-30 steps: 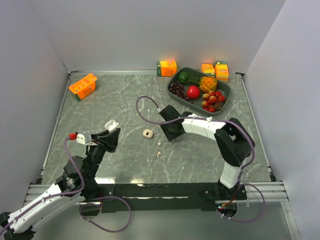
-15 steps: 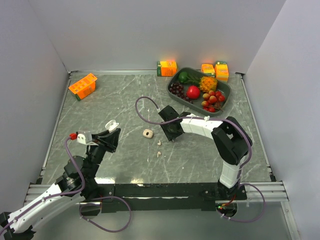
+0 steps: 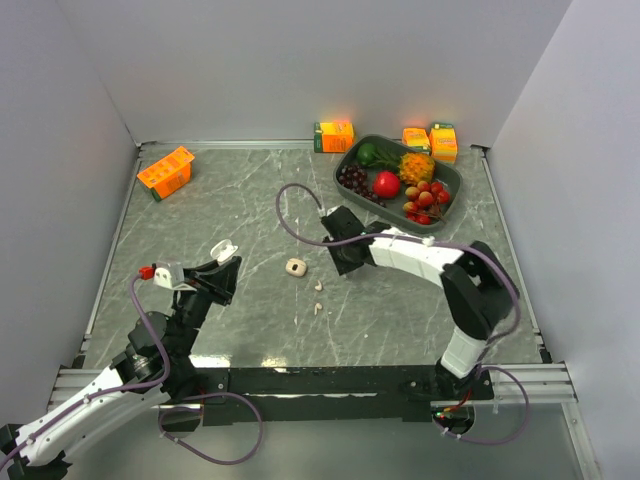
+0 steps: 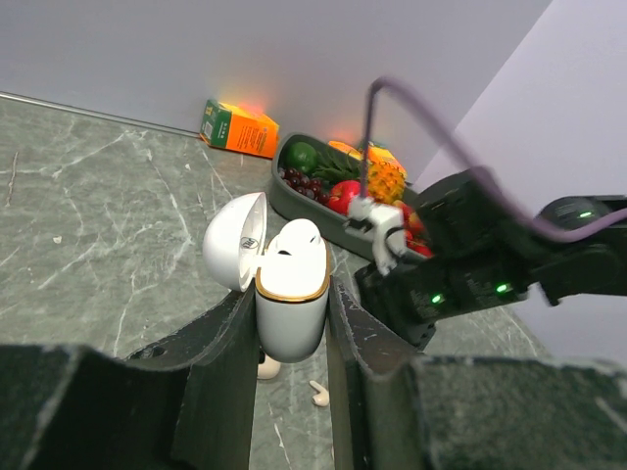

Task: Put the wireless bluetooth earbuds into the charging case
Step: Pick up the earbud from the center of the board, then place the earbud in the charging case.

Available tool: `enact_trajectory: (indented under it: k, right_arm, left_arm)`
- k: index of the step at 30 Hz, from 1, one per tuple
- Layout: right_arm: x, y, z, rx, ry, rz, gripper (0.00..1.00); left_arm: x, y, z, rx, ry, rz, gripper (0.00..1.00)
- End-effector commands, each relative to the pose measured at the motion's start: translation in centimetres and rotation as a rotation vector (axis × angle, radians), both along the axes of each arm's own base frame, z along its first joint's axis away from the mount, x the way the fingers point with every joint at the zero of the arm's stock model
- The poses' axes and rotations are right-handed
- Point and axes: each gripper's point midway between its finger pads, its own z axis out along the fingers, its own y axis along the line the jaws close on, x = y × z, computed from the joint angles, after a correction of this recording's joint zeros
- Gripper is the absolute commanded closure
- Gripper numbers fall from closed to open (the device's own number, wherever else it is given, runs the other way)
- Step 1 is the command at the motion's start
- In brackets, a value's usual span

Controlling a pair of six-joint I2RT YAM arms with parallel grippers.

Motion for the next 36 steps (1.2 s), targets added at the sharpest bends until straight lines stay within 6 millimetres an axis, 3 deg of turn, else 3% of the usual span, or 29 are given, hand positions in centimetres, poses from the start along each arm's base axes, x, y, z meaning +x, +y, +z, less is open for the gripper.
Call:
enact_trajectory:
  k: [1, 5, 10, 12, 13, 16, 19, 22, 25, 26, 28, 29, 36]
  right_arm:
    - [0.8, 0.9, 7.9, 0.164, -0.162, -0.048, 0.89]
    - [0.0, 1.4, 11.7, 0.313, -0.21, -0.086, 1.0]
    - [-1.3, 3.4, 19.7, 0.634, -0.353, -0.076, 1.0]
    - [-2.0, 4.4, 22.7, 0.709, -0.447, -0.038, 1.0]
    - [-2.2, 4.0, 24.4, 0.723, -0.515, -0.045, 1.0]
    - [-3.7, 4.5, 27.8, 0.751, -0.663, 0.007, 1.0]
    - [-4.7, 4.0, 29.5, 0.746, -0.798, 0.015, 1.0]
    - [-5.6, 3.3, 32.5, 0.813, -0.945, -0.012, 1.0]
    - [-6.4, 2.8, 33.3, 0.787, -1.037, -0.024, 1.0]
    - [-6.7, 2.7, 34.3, 0.794, -1.089, -0.018, 1.0]
    - [-6.9, 2.5, 34.3, 0.788, -1.126, -0.041, 1.0]
    - [-7.6, 2.7, 35.3, 0.821, -1.157, -0.039, 1.0]
    - [-9.4, 3.6, 37.4, 0.929, -1.193, -0.024, 1.0]
  left_arm:
    - [-0.4, 0.5, 2.3, -0.046, -0.036, -0.002, 0.98]
    - [-0.4, 0.3, 2.3, -0.049, -0.038, -0.007, 0.99]
    - [-0.3, -1.1, 2.2, -0.034, -0.045, -0.057, 0.99]
    - [-0.3, -2.0, 2.4, -0.023, -0.063, -0.087, 0.99]
    - [-0.4, -2.7, 2.6, -0.018, -0.073, -0.118, 0.99]
    - [-0.3, -4.2, 3.3, -0.011, -0.098, -0.163, 0.99]
    - [-0.3, -6.0, 4.2, -0.009, -0.135, -0.224, 0.99]
    - [-0.4, -7.6, 5.6, -0.003, -0.2, -0.274, 0.99]
    - [-0.7, -8.9, 6.6, 0.0, -0.27, -0.32, 0.99]
    - [-1.0, -9.4, 6.7, 0.008, -0.29, -0.348, 0.99]
    - [-1.0, -10.1, 7.3, 0.008, -0.333, -0.367, 0.99]
    - [-1.2, -10.4, 7.5, 0.007, -0.35, -0.378, 0.99]
    - [-1.2, -12.3, 7.6, 0.01, -0.39, -0.438, 0.99]
